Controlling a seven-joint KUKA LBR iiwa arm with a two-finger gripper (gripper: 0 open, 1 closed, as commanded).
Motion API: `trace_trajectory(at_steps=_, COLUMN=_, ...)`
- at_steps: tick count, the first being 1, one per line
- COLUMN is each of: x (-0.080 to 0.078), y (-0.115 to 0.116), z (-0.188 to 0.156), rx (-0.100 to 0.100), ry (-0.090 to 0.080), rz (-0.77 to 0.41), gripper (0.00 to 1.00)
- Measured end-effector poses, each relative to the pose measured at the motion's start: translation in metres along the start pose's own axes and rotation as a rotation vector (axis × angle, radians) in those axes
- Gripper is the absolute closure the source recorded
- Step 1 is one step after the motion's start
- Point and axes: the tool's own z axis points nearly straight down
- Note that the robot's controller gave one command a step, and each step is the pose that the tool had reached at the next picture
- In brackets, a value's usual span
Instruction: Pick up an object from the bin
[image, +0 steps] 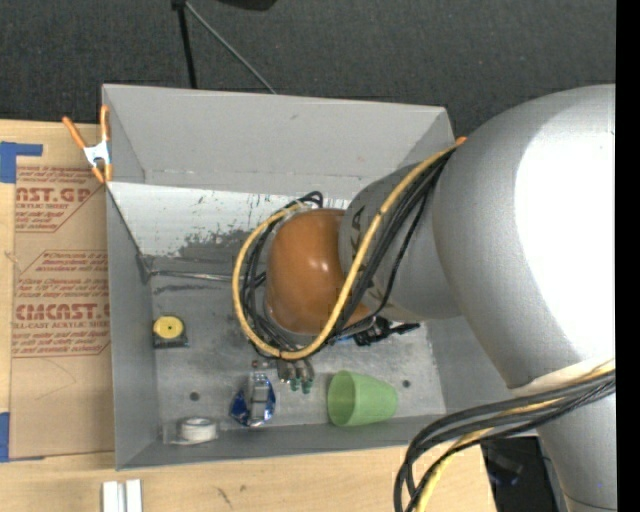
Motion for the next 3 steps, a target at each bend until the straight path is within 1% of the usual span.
trace_trajectory(at_steps=1, x=0.0195, y=0.0054, z=-0.0043, rx=-0.004, ry=-0.025, rz=-0.3, gripper=0.0)
trace_trajectory(at_steps=2, x=0.0222, y=0.0056, z=-0.0041, rx=-0.003, ry=-0.013, rz=-0.301, gripper=1.0)
trace_trajectory(at_steps=3, x=0.0204, y=0.005, z=-0.0037, rx=-0.004, ry=-0.021, rz=-0.298, gripper=0.0)
